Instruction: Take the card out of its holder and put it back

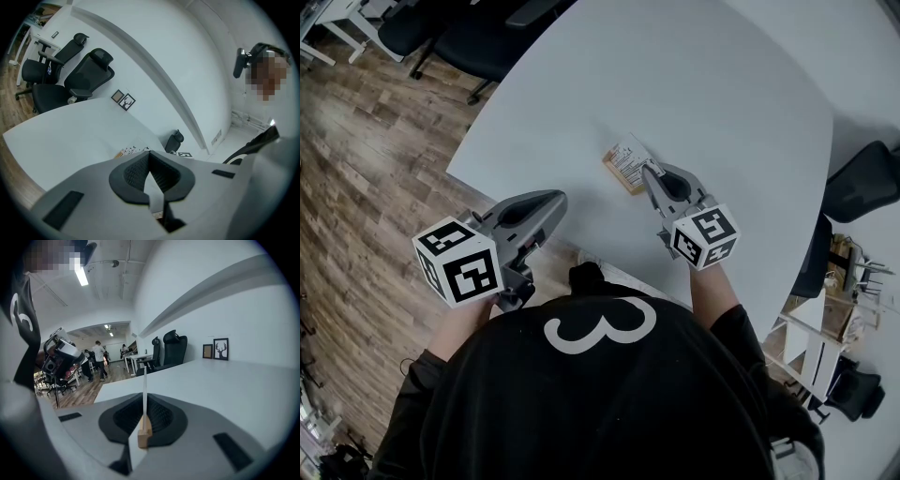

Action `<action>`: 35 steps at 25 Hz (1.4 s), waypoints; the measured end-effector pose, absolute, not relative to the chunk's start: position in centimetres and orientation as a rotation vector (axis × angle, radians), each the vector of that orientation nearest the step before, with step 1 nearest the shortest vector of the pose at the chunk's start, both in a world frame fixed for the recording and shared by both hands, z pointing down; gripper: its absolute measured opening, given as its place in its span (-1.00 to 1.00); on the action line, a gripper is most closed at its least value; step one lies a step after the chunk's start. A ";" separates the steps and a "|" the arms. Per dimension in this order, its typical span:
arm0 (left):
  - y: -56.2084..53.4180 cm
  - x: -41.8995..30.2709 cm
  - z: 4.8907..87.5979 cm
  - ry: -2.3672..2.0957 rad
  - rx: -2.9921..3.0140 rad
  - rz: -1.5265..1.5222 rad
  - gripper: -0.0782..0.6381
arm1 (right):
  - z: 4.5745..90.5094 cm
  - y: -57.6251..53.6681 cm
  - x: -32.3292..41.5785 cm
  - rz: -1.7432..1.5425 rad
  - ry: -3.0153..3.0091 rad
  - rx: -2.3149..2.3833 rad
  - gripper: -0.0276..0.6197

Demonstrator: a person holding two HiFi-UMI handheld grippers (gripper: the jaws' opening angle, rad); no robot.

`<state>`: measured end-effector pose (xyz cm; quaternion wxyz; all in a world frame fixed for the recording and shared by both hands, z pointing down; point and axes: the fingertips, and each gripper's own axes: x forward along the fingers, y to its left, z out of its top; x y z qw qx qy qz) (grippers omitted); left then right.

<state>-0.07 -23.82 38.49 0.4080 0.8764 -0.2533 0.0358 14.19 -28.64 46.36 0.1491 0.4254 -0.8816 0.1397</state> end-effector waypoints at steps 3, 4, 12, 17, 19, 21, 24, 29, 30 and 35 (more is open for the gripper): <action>-23.7 -0.3 38.4 -0.642 2.204 0.089 -0.75 | 46.4 -28.6 14.3 0.414 -2.537 1.226 -0.84; -23.6 -0.4 38.4 -0.644 2.203 0.088 -0.75 | 46.4 -28.6 14.3 0.414 -2.536 1.231 -0.84; -23.0 -1.2 37.9 -0.653 2.209 0.073 -0.75 | 45.4 -28.6 15.3 0.411 -2.503 1.315 -0.69; -21.9 -1.7 36.9 -0.654 2.233 0.060 -0.75 | 42.6 -27.8 16.8 0.373 -2.509 1.419 -0.63; -21.3 -1.9 36.5 -0.651 2.251 0.055 -0.75 | 41.1 -27.0 17.2 0.346 -2.524 1.470 -0.63; -20.5 -2.0 36.0 -0.649 2.257 0.055 -0.75 | 39.4 -25.9 17.2 0.333 -2.553 1.500 -0.63; -19.2 -2.3 34.9 -0.636 2.285 0.055 -0.75 | 36.9 -23.8 16.6 0.314 -2.603 1.524 -0.63; -16.4 -3.0 33.1 -0.616 2.346 0.042 -0.75 | 33.1 -18.7 13.6 0.261 -2.711 1.450 -0.64; -15.7 -3.1 32.7 -0.612 2.356 0.039 -0.75 | 32.5 -17.6 12.9 0.259 -2.733 1.433 -0.66; -12.0 -3.7 30.8 -0.584 2.419 0.028 -0.75 | 30.3 -11.4 9.9 0.330 -2.836 1.321 -0.85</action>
